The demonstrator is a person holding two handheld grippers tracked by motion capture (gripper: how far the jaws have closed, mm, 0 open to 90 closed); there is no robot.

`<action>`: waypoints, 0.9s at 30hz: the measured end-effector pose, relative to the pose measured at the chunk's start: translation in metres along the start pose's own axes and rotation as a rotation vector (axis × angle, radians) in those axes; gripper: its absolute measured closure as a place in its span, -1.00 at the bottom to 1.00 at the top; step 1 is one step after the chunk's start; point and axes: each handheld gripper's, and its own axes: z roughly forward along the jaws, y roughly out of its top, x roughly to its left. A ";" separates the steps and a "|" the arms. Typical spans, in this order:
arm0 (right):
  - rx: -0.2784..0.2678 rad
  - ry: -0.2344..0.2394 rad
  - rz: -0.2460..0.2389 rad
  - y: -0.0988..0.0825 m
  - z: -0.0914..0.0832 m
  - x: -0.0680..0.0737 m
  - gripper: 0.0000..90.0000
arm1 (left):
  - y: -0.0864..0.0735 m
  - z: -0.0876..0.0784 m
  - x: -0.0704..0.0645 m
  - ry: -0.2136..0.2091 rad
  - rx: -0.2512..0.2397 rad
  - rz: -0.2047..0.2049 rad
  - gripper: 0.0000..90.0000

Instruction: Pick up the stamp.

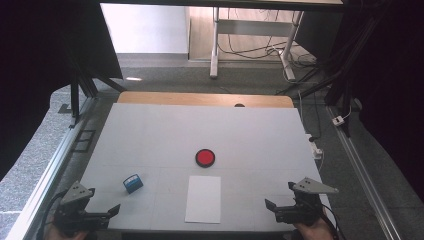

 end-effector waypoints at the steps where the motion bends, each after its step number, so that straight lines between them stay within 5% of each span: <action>1: 0.003 0.001 0.001 0.000 0.001 0.000 -1.00 | 0.000 0.000 0.000 -0.001 0.003 -0.001 -0.95; 15: 0.038 0.008 -0.014 0.001 0.004 0.002 -1.00 | 0.002 0.003 0.000 -0.038 0.033 0.022 -0.94; 27: 0.060 0.024 -0.049 0.002 0.006 0.004 -1.00 | 0.002 0.004 -0.001 -0.014 0.051 0.009 -0.96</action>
